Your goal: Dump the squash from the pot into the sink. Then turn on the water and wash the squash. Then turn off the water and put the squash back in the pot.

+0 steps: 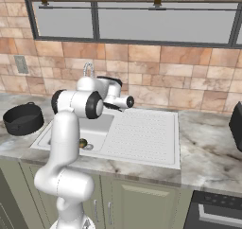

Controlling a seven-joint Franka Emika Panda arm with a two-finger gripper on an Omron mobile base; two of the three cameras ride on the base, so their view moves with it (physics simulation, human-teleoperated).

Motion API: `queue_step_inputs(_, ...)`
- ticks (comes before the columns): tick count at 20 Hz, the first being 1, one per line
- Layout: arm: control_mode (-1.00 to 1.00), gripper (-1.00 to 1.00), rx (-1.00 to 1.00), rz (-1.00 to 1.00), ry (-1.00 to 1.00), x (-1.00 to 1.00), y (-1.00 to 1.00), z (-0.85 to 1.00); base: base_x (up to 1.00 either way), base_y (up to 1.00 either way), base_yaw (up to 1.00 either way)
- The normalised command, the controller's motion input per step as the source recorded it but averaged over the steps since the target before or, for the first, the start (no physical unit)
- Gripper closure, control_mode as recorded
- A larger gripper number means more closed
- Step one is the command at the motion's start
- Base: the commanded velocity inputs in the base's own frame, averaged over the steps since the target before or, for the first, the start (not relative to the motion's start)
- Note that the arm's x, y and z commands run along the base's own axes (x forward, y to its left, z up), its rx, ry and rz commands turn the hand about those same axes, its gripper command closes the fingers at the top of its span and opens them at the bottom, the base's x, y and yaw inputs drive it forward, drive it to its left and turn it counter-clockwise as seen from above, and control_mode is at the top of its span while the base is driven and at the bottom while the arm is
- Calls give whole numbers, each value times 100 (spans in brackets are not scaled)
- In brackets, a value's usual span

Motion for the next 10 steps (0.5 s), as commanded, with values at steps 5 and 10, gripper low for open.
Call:
queue_step_inputs(5,-100,-100,0,0,0,27,4,-15,0,0,0)
queue_step_inputs(10,-100,-100,0,0,0,28,1,-8,0,0,0)
